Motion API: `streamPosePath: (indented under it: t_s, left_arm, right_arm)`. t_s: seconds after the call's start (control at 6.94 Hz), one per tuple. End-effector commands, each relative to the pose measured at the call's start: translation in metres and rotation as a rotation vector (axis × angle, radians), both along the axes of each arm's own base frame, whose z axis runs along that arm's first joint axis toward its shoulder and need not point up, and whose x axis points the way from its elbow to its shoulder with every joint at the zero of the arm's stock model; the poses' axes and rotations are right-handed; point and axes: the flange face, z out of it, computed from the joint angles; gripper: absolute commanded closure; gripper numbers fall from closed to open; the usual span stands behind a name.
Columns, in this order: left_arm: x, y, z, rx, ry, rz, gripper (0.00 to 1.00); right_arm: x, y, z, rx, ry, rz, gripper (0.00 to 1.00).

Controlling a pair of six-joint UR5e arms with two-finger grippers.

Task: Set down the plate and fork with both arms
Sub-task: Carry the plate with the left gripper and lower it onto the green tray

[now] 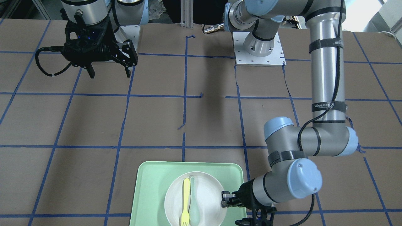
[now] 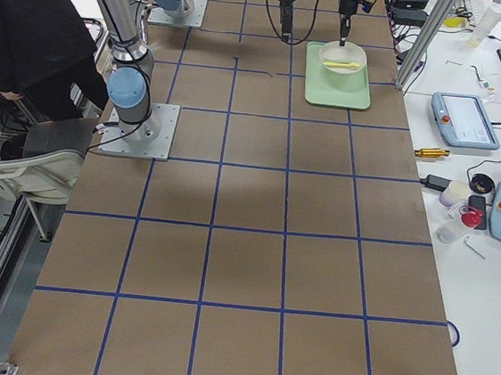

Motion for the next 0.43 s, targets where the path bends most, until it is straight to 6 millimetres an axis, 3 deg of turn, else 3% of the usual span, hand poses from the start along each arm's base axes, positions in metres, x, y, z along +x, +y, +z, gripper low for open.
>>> streamPosePath:
  t_s: [0.0, 0.14, 0.29]
  left_arm:
    - [-0.020, -0.001, -0.023, 0.006, -0.004, -0.030, 0.91]
    - [-0.018, 0.003, -0.021, -0.012, -0.012, -0.053, 0.01]
    - [-0.018, 0.014, -0.007, 0.010, -0.013, -0.051, 0.00]
  right_arm:
    - [0.000, 0.000, -0.001, 0.001, 0.000, 0.000, 0.00]
    - [0.000, 0.000, 0.000, -0.002, 0.000, 0.000, 0.00]
    - [0.000, 0.000, 0.000, -0.002, 0.000, 0.000, 0.00]
